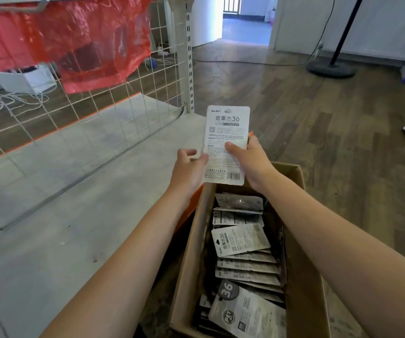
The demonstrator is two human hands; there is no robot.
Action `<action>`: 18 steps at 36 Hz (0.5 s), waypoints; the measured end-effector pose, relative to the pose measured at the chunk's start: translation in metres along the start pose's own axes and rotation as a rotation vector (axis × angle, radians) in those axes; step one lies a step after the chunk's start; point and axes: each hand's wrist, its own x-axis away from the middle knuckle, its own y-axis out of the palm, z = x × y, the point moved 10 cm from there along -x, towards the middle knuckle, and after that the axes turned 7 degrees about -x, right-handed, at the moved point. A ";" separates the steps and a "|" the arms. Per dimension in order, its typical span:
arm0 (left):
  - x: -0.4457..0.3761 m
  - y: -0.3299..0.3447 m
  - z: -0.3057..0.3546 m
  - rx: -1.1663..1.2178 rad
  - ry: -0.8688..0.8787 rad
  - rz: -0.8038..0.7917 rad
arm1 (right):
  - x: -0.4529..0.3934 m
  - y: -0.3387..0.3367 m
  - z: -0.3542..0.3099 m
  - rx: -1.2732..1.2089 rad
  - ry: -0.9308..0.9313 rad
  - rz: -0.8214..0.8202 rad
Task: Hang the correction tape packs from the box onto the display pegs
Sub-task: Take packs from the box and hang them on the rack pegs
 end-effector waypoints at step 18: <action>-0.011 -0.017 -0.004 0.421 -0.033 -0.073 | 0.001 0.017 -0.020 -0.071 -0.082 -0.169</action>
